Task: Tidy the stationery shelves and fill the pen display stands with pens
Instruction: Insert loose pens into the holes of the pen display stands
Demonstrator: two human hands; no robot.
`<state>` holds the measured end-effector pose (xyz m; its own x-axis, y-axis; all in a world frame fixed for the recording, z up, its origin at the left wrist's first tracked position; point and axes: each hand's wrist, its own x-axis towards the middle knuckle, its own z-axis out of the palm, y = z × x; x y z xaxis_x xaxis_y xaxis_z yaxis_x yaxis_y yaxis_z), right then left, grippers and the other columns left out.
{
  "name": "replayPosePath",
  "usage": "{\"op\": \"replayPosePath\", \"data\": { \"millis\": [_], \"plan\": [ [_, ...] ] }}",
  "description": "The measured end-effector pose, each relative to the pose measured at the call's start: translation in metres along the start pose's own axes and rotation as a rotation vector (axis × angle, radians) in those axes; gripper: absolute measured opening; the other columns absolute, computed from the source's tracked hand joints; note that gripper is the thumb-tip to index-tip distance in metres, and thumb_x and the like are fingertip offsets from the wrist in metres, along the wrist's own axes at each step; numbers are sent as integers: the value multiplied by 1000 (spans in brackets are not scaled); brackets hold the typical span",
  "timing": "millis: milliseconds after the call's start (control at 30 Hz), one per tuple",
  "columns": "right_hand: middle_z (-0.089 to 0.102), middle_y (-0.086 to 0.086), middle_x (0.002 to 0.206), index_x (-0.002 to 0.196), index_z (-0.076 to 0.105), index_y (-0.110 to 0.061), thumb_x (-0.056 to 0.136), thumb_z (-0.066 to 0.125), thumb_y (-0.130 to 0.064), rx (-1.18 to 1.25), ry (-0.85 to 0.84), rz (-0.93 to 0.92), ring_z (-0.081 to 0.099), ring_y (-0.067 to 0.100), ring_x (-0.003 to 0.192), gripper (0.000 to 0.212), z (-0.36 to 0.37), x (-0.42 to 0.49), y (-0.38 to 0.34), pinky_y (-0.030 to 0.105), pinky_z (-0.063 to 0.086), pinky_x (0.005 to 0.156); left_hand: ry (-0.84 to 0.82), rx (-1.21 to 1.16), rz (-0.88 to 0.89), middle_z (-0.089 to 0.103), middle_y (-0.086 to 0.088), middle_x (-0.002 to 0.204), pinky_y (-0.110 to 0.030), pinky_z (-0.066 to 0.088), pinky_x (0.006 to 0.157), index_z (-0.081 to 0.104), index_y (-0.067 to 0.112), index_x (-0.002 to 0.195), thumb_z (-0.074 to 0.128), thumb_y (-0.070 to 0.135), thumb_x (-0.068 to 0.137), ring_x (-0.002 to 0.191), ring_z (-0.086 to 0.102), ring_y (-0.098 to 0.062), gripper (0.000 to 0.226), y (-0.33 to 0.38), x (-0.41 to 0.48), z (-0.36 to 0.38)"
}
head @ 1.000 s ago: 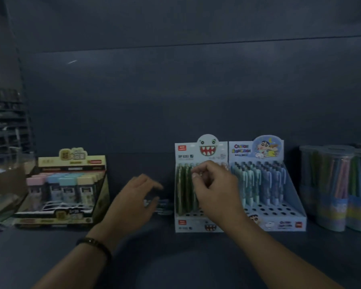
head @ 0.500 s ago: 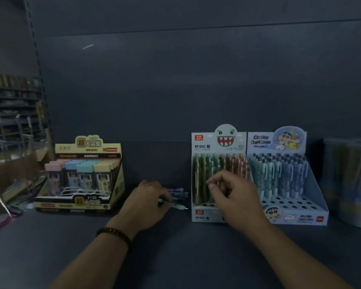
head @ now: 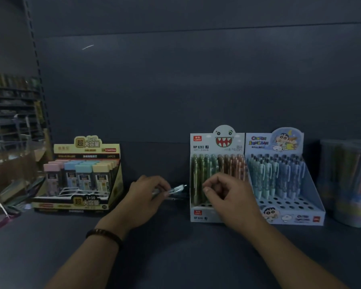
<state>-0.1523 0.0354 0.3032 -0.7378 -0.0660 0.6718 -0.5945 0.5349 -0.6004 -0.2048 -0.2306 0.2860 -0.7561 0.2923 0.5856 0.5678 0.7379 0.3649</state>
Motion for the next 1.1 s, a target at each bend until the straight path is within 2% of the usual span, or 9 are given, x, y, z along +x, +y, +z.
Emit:
{"op": "replayPosePath", "data": {
  "millis": [67,200,300,433,500,633,833,1000,1100],
  "plan": [
    [65,0,74,91,72,-33,93,77,-24,65,13,12,62,12,60,11,-1,0,-3,35,58,59,145,-58,69,55,36,104,-32,50,86,63,41,99,72,22,96,97,53,-1,21,15,1,-1],
    [72,0,85,103,75,-29,91,81,-27,258,28,66,70,24,54,14,-1,-1,-13,42,62,54,361,17,342,58,25,99,-30,45,79,66,24,107,75,17,94,92,51,-5,18,42,3,-5],
    [74,4,84,99,76,-22,91,81,-19,353,75,77,69,30,51,10,-2,1,-21,46,61,52,399,36,457,64,13,99,-29,46,79,69,17,104,80,18,92,89,54,-13,16,57,4,0],
    [72,6,80,92,76,-17,93,78,-12,376,121,78,68,33,49,5,-2,3,-22,54,59,52,416,0,489,66,8,98,-26,47,78,70,14,104,83,19,89,88,55,-13,20,62,3,8],
    [71,8,79,93,75,-14,93,78,-9,394,125,88,67,33,49,6,-3,4,-23,51,59,51,426,-8,496,67,6,98,-27,47,78,70,13,104,83,19,90,88,55,-15,20,63,2,13],
    [72,10,76,98,74,-15,91,80,-11,494,181,141,67,30,51,10,-8,8,-25,34,54,48,413,-21,464,65,12,98,-35,51,79,71,16,112,78,26,94,90,57,-15,21,65,2,18],
    [72,16,80,106,71,-13,91,80,-12,607,328,182,69,27,58,17,-17,10,-26,33,53,45,462,83,445,61,14,93,-39,46,75,72,21,118,70,31,98,84,54,-13,22,69,0,23],
    [69,21,83,113,74,-13,93,75,-3,631,295,96,74,32,68,23,-49,12,-26,38,65,67,491,109,493,64,15,90,-38,46,74,72,22,119,73,36,96,81,57,-13,27,100,12,30],
    [72,20,82,117,75,-15,96,71,-1,562,266,57,73,28,68,26,-79,12,-17,33,63,66,422,84,546,66,14,89,-35,47,77,65,24,126,73,46,97,84,63,-12,37,126,19,43]
  ]
}}
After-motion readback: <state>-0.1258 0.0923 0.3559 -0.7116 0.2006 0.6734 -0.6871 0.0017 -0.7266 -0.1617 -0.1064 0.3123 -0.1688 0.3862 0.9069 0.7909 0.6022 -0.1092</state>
